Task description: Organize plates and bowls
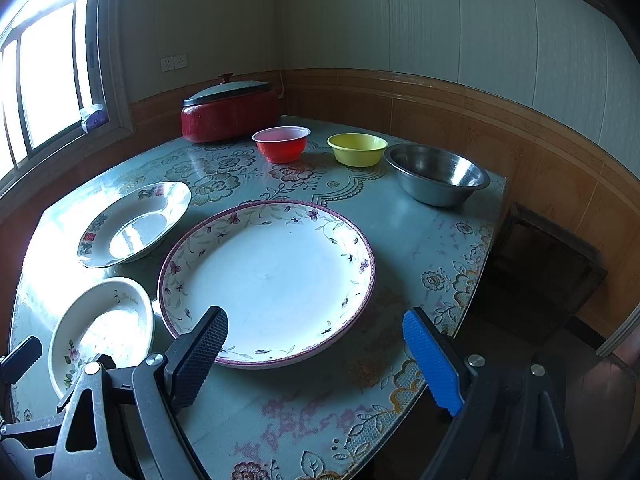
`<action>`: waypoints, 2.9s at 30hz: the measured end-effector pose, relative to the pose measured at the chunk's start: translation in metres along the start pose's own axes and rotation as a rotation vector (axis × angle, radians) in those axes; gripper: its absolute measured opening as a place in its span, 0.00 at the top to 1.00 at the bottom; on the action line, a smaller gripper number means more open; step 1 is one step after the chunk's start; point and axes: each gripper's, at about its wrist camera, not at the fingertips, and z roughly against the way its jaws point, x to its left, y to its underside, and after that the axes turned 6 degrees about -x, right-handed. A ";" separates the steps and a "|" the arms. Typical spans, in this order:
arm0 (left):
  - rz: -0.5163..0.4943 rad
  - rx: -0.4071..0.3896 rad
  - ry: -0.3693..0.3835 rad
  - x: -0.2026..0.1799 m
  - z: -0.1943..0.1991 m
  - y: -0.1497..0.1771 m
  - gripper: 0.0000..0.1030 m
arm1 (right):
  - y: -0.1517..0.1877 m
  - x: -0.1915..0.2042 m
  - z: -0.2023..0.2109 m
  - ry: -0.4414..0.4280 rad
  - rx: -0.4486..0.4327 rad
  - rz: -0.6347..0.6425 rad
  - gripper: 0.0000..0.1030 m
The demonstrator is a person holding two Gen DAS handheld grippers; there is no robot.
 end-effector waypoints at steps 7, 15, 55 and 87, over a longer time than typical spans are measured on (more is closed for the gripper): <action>0.001 -0.001 -0.001 0.000 0.000 0.000 0.00 | 0.000 0.001 0.001 -0.003 -0.002 0.002 0.11; 0.000 0.000 -0.002 0.001 0.001 0.000 0.00 | 0.000 0.002 0.001 -0.006 -0.004 0.003 0.11; 0.172 0.008 0.222 0.000 -0.005 -0.021 0.00 | -0.060 -0.052 -0.092 -0.363 0.141 0.082 0.11; 0.401 0.225 0.047 -0.072 -0.036 0.016 0.53 | -0.079 -0.011 -0.209 -0.701 0.226 0.657 0.63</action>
